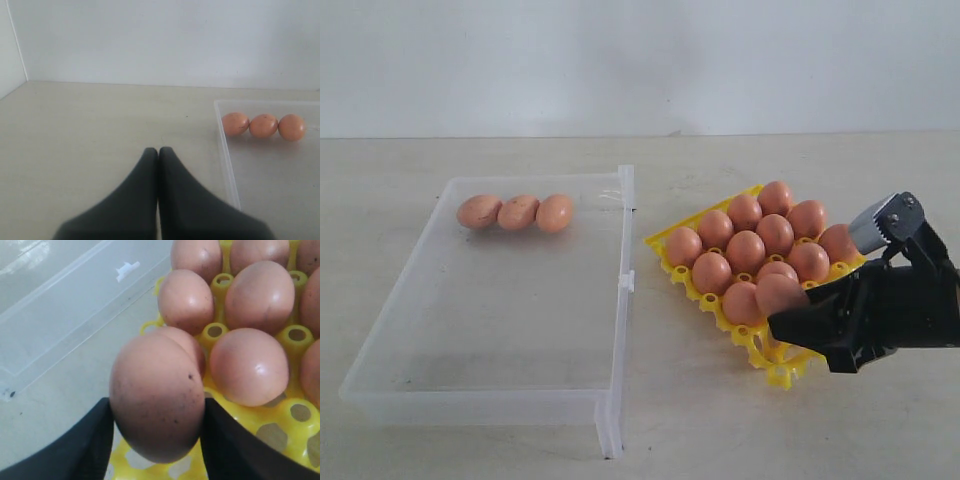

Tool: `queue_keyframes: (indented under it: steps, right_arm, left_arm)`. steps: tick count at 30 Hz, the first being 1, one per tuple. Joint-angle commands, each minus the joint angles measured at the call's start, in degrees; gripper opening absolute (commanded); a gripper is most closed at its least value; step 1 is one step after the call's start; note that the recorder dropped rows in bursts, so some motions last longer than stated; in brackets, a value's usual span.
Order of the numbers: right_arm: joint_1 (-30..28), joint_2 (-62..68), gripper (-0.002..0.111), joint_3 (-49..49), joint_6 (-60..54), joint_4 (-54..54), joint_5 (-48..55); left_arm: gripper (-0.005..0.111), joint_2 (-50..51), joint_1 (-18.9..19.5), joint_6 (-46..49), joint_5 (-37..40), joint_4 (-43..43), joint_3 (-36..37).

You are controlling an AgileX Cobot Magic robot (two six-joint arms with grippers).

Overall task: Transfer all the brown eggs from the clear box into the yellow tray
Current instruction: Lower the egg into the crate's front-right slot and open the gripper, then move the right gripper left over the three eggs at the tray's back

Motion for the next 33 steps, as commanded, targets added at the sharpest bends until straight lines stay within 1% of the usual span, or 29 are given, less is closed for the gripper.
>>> queue_keyframes:
  steps: [1, 3, 6, 8, 15, 19, 22, 25, 26, 28, 30, 32, 33]
  right_arm:
    - [-0.5, -0.4, 0.048, -0.1, -0.1, -0.2, -1.3]
    - [-0.5, -0.4, 0.052, -0.1, 0.8, -1.0, -1.3]
    - [-0.5, -0.4, 0.062, -0.1, 0.9, -1.2, -1.1]
    - [-0.5, -0.4, 0.066, -0.1, 0.9, -1.2, -1.1]
    - [-0.5, -0.4, 0.066, -0.1, 0.9, -0.9, -0.6]
    - [-0.5, -0.4, 0.066, -0.1, 1.1, 1.2, -0.7]
    - [-0.5, -0.4, 0.066, -0.1, 1.3, 2.4, -3.3]
    - [-0.5, -1.4, 0.066, -0.1, 2.0, 2.4, -8.2]
    - [-0.5, -2.0, 0.063, -0.1, 2.0, 2.7, -9.7]
    - [-0.5, -3.4, 0.052, -0.1, 2.0, 3.5, -12.9]
    - [-0.4, -5.0, 0.037, -0.1, 2.0, 5.0, -16.7]
    - [1.3, -6.7, 0.018, -0.5, 2.0, 8.0, -20.4]
    - [2.6, -7.4, 0.01, -1.1, 2.0, 8.9, -20.9]
  left_arm:
    - [-0.004, -0.2, -0.2, 0.0, -0.1, -0.3, -0.2]
    - [-0.004, -0.2, -0.2, 0.0, -0.1, -0.3, -0.2]
    - [-0.004, -0.2, -0.2, 0.0, -0.1, -0.3, -0.2]
    - [-0.004, -0.2, -0.2, 0.0, -0.1, -0.3, -0.2]
    - [-0.004, -0.2, -0.2, 0.0, -0.1, -0.3, -0.2]
    - [-0.004, -0.2, -0.2, 0.0, -0.1, -0.3, -0.2]
    - [-0.004, -0.2, -0.2, 0.0, -0.1, -0.3, -0.2]
    - [-0.004, -0.2, -0.2, 0.0, -0.1, -0.3, -0.2]
    - [-0.004, -0.2, -0.2, 0.0, -0.1, -0.3, -0.2]
    - [-0.004, -0.2, -0.2, 0.0, -0.1, -0.3, -0.2]
    - [-0.004, -0.2, -0.2, 0.0, -0.1, -0.3, -0.2]
    - [-0.004, -0.2, -0.2, 0.0, -0.1, -0.3, -0.2]
    - [-0.004, -0.2, -0.2, 0.0, -0.1, -0.3, -0.2]
